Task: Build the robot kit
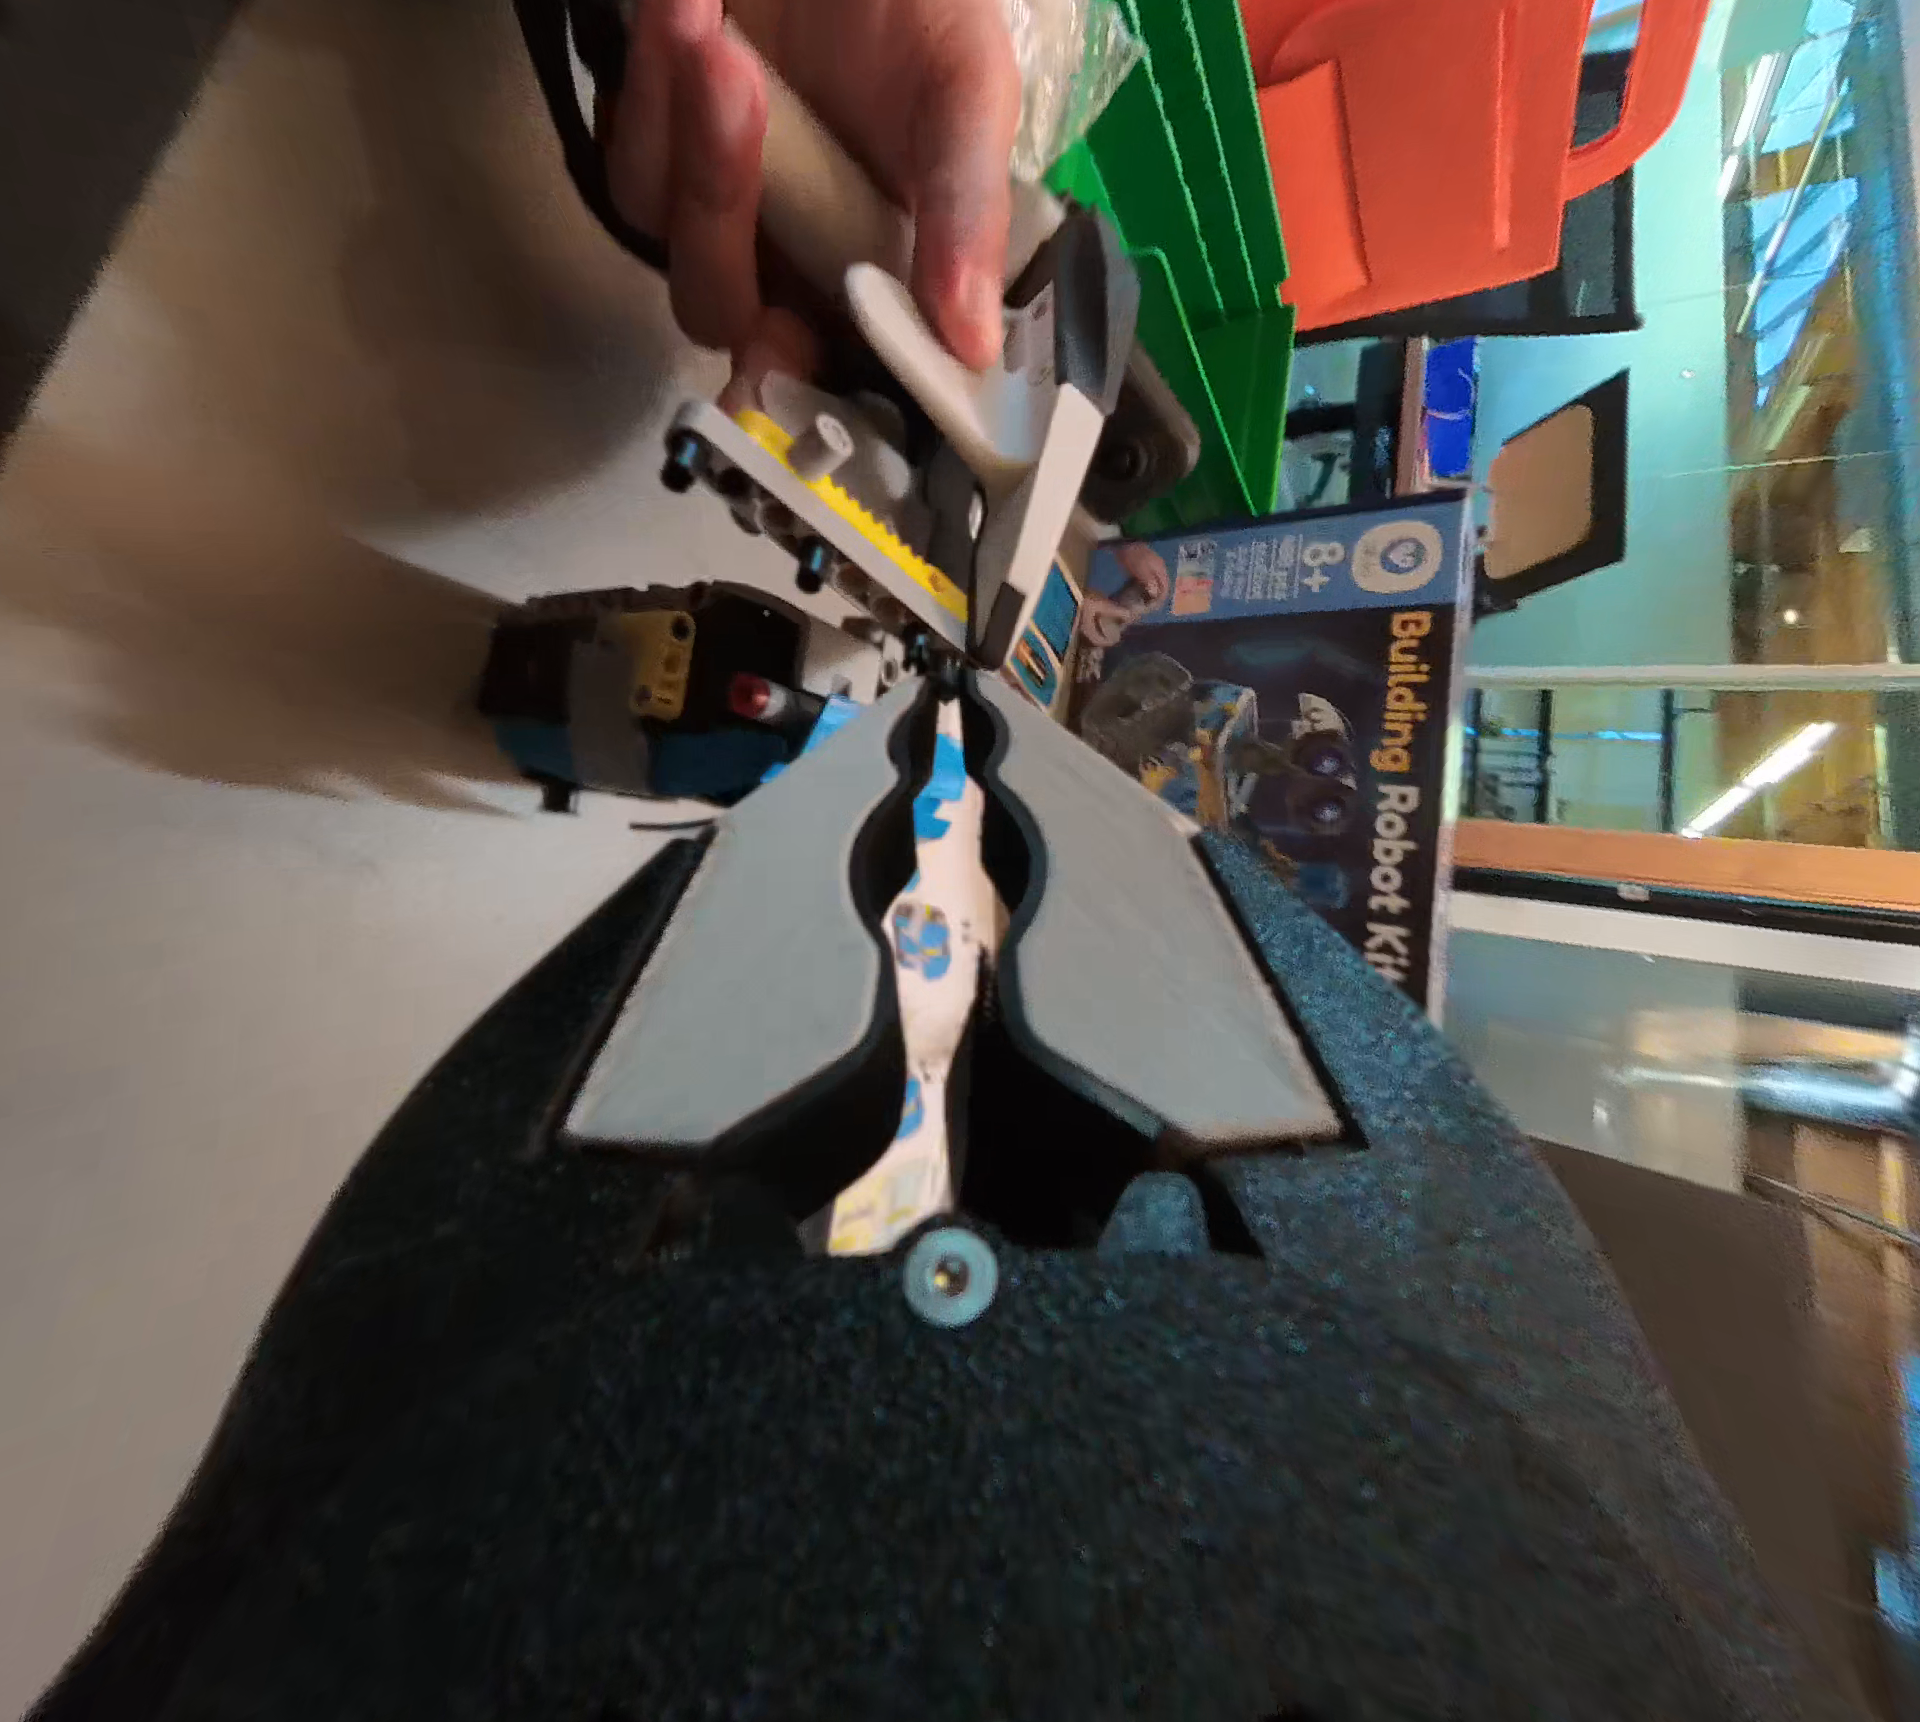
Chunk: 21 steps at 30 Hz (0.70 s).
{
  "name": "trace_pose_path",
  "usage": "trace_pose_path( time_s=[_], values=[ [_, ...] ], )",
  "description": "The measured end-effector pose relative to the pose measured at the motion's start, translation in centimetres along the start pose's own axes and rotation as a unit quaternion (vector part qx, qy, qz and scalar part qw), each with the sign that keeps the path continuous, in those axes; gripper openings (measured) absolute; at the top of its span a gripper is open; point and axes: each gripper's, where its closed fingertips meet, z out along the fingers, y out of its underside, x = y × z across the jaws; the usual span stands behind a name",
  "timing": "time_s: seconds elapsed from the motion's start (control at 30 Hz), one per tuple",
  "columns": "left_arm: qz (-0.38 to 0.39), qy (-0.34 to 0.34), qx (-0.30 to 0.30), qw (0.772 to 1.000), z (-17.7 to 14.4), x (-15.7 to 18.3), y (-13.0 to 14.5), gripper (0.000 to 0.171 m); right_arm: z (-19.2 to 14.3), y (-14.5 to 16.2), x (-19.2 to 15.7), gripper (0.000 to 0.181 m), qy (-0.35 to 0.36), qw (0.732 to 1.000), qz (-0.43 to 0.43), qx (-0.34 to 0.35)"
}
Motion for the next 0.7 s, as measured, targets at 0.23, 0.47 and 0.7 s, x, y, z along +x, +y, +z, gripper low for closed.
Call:
trace_pose_path(
  time_s=[0.23,0.47,0.7],
  values=[
    [0.214,-0.125,-0.009,0.969,0.1,0.9,-0.5,0.005,0.0,0.2,0.7,0.001,-0.069,0.978,0.199,0.01],
    [0.401,-0.239,-0.054,0.882,0.5,0.7,0.0,0.006,-0.1,0.3,-0.1,0.0,-0.163,0.911,0.377,0.045],
    [0.304,-0.178,-0.015,0.936,0.3,1.6,-0.6,0.006,-0.1,0.4,1.0,0.003,-0.051,0.96,0.274,0.001]
  ],
)
